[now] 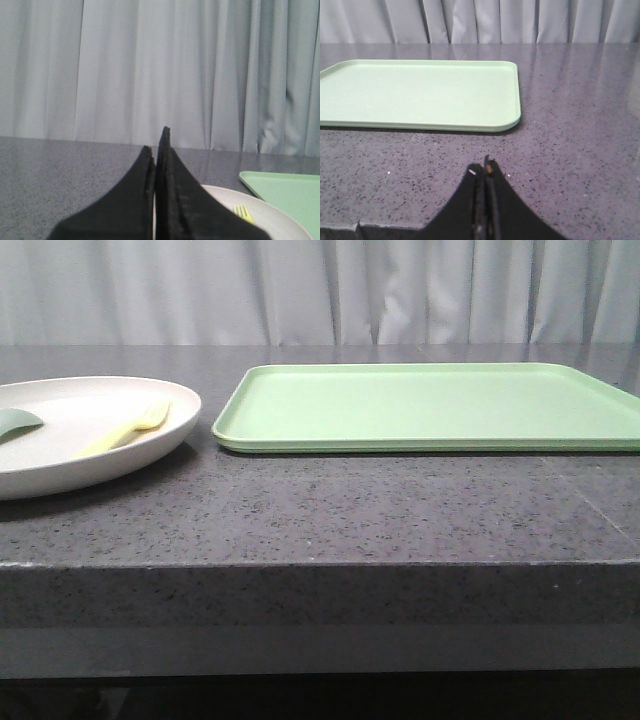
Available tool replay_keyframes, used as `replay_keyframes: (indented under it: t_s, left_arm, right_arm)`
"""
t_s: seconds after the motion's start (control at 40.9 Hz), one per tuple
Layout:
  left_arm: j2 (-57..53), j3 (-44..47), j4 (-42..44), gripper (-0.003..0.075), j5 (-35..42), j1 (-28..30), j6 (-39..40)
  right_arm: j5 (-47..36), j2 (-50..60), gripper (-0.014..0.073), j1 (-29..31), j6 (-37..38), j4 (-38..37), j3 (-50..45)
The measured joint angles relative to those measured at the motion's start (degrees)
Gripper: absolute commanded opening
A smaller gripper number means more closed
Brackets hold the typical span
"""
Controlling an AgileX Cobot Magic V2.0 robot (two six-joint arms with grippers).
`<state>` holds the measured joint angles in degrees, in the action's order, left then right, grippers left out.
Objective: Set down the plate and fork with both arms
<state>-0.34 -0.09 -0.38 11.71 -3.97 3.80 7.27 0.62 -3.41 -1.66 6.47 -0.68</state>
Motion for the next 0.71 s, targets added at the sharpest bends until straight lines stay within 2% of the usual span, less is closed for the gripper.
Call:
replay_keyframes:
  t_s: [0.098,0.22,0.489,0.709]
  left_arm:
    - [0.00,-2.68,0.00,-0.0018,-2.19,0.00,0.00]
    - [2.37,-10.07,0.00,-0.0018,-9.34,0.00,0.00]
    - [21.34,-25.16,0.38,-0.0018,-21.29,0.00,0.00]
    - [33.11,-31.21,0.38,-0.0018,-25.35,0.00,0.00]
  right_arm:
    - [1.15,0.00,-0.0067,0.00,0.00,0.00,4.25]
    - [3.30,-1.10,-0.0067,0.00,0.00,0.00,12.15]
    - [9.26,-19.69,-0.0065,0.00,0.00,0.00,28.23]
    - [10.03,-30.35,-0.0065,0.00,0.00,0.00,32.52]
